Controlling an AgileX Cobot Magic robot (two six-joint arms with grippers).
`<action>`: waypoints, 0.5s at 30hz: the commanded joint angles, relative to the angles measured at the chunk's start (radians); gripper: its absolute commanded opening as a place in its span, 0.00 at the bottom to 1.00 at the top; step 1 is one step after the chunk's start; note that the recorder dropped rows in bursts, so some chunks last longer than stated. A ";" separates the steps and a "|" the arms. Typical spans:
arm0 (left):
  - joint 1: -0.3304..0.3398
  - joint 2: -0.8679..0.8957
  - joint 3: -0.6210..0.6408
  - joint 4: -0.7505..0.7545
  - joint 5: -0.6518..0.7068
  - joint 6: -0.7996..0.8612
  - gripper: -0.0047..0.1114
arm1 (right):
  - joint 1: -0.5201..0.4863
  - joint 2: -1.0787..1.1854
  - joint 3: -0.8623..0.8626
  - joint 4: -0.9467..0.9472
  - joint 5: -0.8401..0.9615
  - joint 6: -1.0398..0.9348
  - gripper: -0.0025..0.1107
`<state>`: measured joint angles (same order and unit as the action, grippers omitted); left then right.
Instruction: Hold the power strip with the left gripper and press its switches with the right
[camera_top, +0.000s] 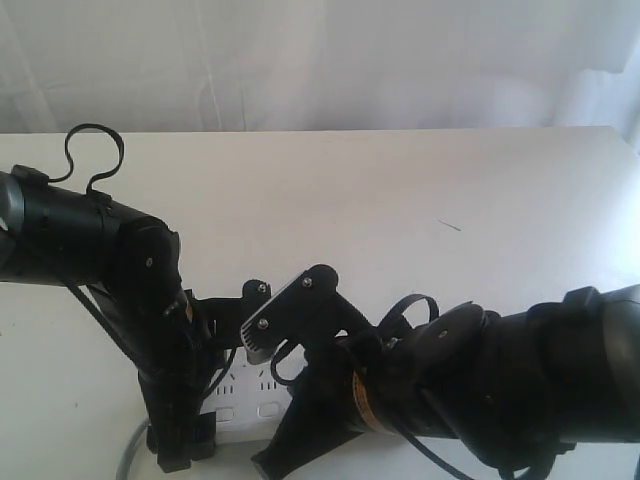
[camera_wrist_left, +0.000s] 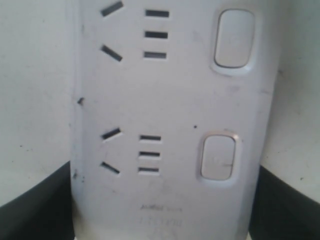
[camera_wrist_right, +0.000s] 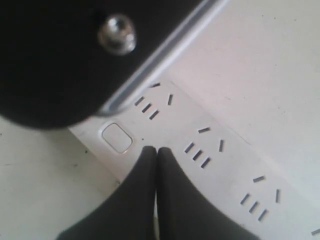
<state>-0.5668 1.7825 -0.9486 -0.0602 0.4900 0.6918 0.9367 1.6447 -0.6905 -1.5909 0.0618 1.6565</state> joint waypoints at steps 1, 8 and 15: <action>-0.008 0.039 0.027 -0.010 0.063 -0.016 0.04 | 0.000 -0.008 0.005 0.005 0.021 0.007 0.02; -0.008 0.039 0.027 -0.010 0.075 -0.016 0.04 | 0.000 0.004 0.023 0.005 0.027 0.007 0.02; -0.008 0.039 0.027 -0.010 0.080 -0.016 0.04 | 0.000 0.030 0.029 0.005 0.002 0.007 0.02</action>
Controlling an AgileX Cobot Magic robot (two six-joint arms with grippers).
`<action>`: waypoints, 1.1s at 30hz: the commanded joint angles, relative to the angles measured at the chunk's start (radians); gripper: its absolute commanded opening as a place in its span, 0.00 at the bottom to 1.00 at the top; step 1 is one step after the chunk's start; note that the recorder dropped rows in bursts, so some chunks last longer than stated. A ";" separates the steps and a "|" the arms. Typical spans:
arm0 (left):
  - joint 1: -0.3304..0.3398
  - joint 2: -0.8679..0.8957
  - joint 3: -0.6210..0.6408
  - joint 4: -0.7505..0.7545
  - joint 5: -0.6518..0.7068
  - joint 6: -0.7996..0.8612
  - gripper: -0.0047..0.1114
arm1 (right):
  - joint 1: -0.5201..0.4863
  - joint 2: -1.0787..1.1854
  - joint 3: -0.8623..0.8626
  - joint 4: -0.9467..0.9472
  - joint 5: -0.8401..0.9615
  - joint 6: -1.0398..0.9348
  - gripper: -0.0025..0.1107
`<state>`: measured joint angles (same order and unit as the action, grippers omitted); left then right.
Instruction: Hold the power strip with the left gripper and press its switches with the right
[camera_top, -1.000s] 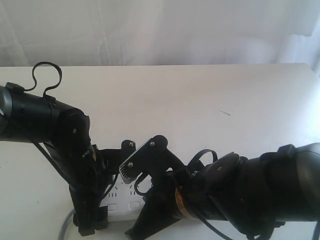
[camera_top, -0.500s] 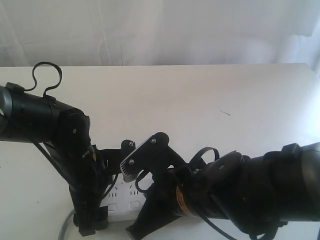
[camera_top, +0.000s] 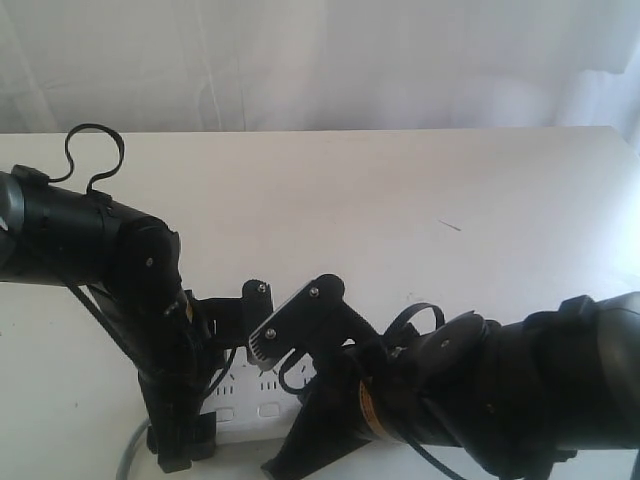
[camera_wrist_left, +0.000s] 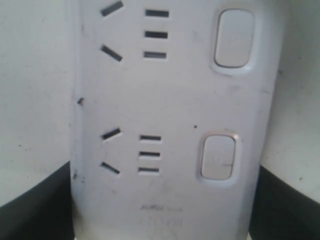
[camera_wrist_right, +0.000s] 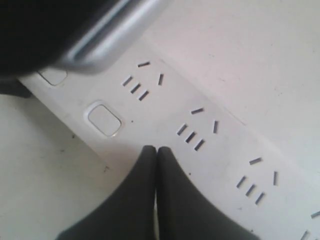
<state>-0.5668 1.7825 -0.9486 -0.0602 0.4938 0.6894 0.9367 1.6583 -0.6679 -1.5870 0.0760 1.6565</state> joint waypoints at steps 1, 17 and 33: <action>-0.008 0.039 0.027 -0.010 0.079 -0.015 0.04 | 0.000 0.018 0.006 0.001 -0.012 0.007 0.02; -0.008 0.039 0.027 -0.010 0.099 -0.024 0.04 | 0.000 0.089 0.006 0.001 -0.014 0.020 0.02; -0.008 0.039 0.027 -0.010 0.120 0.003 0.04 | 0.000 -0.327 0.116 0.032 0.073 -0.022 0.02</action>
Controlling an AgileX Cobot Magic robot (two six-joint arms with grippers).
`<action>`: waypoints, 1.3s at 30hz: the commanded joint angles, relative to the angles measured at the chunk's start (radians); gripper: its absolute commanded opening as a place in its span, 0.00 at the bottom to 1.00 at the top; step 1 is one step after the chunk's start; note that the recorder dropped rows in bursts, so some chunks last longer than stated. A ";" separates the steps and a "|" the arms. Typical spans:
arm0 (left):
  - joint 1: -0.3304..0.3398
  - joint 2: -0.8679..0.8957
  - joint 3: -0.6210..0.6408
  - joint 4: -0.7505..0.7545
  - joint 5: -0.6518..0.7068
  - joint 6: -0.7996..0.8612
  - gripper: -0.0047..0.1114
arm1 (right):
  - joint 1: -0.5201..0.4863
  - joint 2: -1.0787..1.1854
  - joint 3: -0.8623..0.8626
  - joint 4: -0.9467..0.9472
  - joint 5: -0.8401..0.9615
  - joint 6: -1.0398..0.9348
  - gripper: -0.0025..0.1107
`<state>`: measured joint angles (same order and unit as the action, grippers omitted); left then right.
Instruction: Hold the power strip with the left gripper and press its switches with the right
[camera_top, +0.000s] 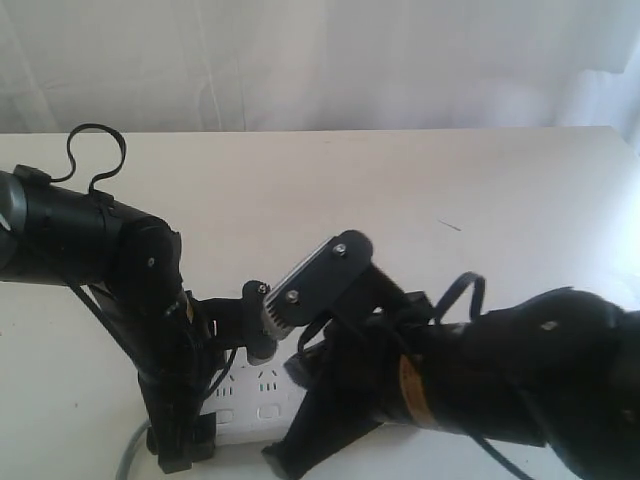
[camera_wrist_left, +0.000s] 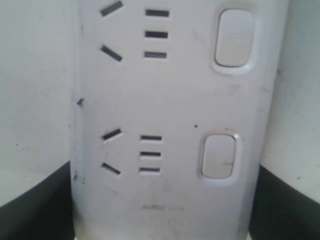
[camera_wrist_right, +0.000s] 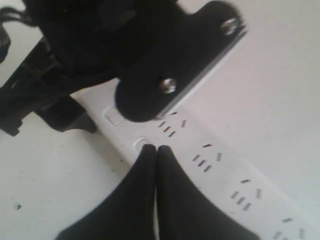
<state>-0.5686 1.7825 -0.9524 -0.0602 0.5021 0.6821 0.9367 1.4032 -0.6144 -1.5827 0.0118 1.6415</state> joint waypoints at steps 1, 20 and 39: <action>-0.006 0.039 0.031 -0.010 0.116 0.013 0.04 | 0.000 -0.078 0.076 0.028 0.163 -0.007 0.02; -0.006 0.039 0.031 -0.034 0.164 0.055 0.04 | 0.000 0.065 0.104 0.023 0.121 0.018 0.02; -0.006 0.039 0.031 -0.043 0.181 0.061 0.04 | 0.000 0.108 0.082 0.021 0.096 0.018 0.02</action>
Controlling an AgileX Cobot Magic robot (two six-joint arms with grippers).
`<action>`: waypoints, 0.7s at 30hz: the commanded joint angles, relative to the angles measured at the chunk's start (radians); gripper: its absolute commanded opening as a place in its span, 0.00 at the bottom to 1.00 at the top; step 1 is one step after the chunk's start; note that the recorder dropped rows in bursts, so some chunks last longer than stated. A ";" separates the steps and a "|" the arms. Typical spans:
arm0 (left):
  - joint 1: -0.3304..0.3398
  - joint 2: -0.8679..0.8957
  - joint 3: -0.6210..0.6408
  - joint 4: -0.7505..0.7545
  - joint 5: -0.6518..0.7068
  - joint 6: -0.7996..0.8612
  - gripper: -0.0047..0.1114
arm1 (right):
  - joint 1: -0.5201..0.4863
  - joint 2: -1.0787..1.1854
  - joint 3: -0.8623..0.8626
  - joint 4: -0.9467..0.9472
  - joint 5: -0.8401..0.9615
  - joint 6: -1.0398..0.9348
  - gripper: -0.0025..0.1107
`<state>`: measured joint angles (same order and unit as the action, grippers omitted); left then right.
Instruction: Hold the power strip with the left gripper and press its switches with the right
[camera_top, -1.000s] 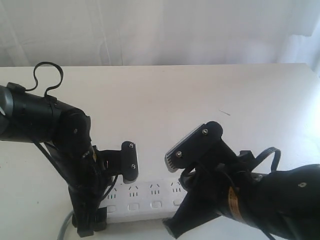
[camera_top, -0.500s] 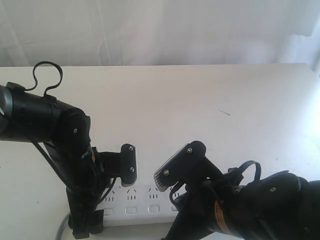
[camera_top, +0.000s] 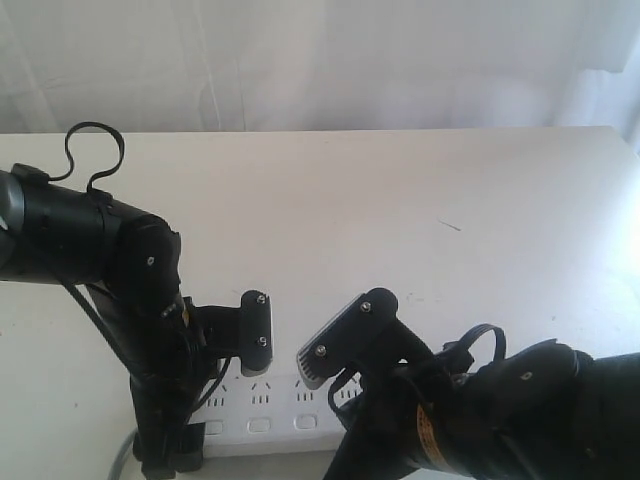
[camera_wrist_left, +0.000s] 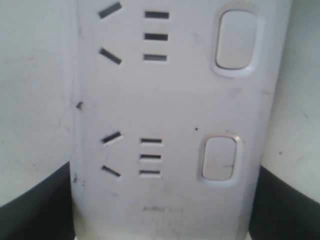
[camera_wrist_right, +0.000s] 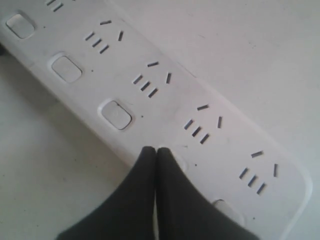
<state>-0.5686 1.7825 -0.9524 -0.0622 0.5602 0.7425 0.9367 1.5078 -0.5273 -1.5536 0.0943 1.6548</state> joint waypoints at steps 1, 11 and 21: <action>-0.006 0.039 0.031 -0.041 0.123 0.001 0.04 | 0.000 0.003 -0.006 -0.008 0.013 0.005 0.02; -0.006 0.039 0.031 -0.041 0.123 0.005 0.04 | 0.000 0.066 -0.012 -0.010 0.066 0.005 0.02; -0.006 0.039 0.031 -0.060 0.123 0.020 0.04 | 0.000 0.066 -0.012 -0.010 0.093 0.007 0.02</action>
<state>-0.5686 1.7825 -0.9524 -0.0660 0.5641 0.7564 0.9367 1.5632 -0.5392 -1.5591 0.1783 1.6568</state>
